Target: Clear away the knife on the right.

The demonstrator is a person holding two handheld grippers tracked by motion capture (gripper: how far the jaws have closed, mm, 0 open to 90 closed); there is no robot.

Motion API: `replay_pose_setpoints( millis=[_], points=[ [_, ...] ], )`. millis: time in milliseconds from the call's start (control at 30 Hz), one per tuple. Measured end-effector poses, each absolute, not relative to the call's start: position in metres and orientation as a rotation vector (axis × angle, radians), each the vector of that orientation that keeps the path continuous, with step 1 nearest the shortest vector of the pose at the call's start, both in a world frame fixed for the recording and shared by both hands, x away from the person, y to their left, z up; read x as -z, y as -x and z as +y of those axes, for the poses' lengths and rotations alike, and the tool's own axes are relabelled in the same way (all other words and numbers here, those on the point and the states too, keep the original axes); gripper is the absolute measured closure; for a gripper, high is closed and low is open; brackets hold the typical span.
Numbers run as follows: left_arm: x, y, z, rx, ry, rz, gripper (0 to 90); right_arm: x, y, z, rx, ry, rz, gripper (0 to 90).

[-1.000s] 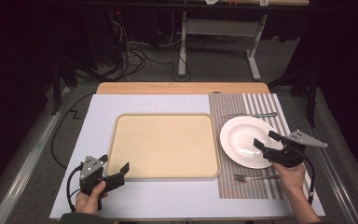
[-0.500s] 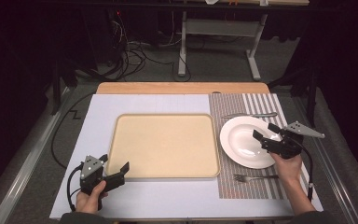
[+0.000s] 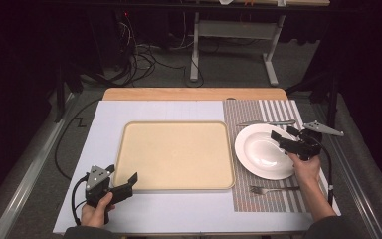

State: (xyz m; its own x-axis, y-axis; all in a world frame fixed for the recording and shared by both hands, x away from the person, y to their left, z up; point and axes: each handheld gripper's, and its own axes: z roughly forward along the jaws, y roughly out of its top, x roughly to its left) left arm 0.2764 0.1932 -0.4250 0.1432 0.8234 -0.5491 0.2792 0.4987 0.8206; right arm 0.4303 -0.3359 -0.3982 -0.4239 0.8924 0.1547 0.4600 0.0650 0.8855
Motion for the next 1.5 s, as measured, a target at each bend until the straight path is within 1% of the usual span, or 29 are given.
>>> replay_pose_setpoints(
  millis=[233,333,600,867,900,967,1033,1500],
  points=[
    [0.425,-0.278,0.194,-0.503,-1.024,1.419,15.9,0.391,-0.444,-0.341,-1.214,-1.34,1.956,26.7],
    [0.425,-0.278,0.194,-0.504,-1.027,1.422,15.9,0.388,-0.452,-0.344,-1.15,-1.352,1.992,26.7],
    [0.425,-0.277,0.195,-0.51,-1.015,1.432,15.9,0.387,-0.479,-0.359,-1.13,-1.463,2.039,26.6],
    [0.426,-0.279,0.195,-0.52,-1.01,1.442,15.9,0.38,-0.502,-0.358,-1.008,-1.459,2.117,27.0],
    [0.426,-0.279,0.195,-0.522,-1.009,1.443,15.9,0.38,-0.509,-0.359,-0.969,-1.492,2.159,30.4],
    [0.426,-0.279,0.195,-0.526,-1.006,1.445,15.9,0.381,-0.515,-0.359,-0.917,-1.51,2.191,31.7],
    [0.426,-0.279,0.195,-0.529,-1.005,1.447,15.9,0.381,-0.518,-0.359,-0.888,-1.511,2.189,35.0],
    [0.426,-0.278,0.194,-0.548,-1.004,1.451,15.9,0.382,-0.554,-0.349,-0.699,-1.498,2.31,40.7]
  ],
)
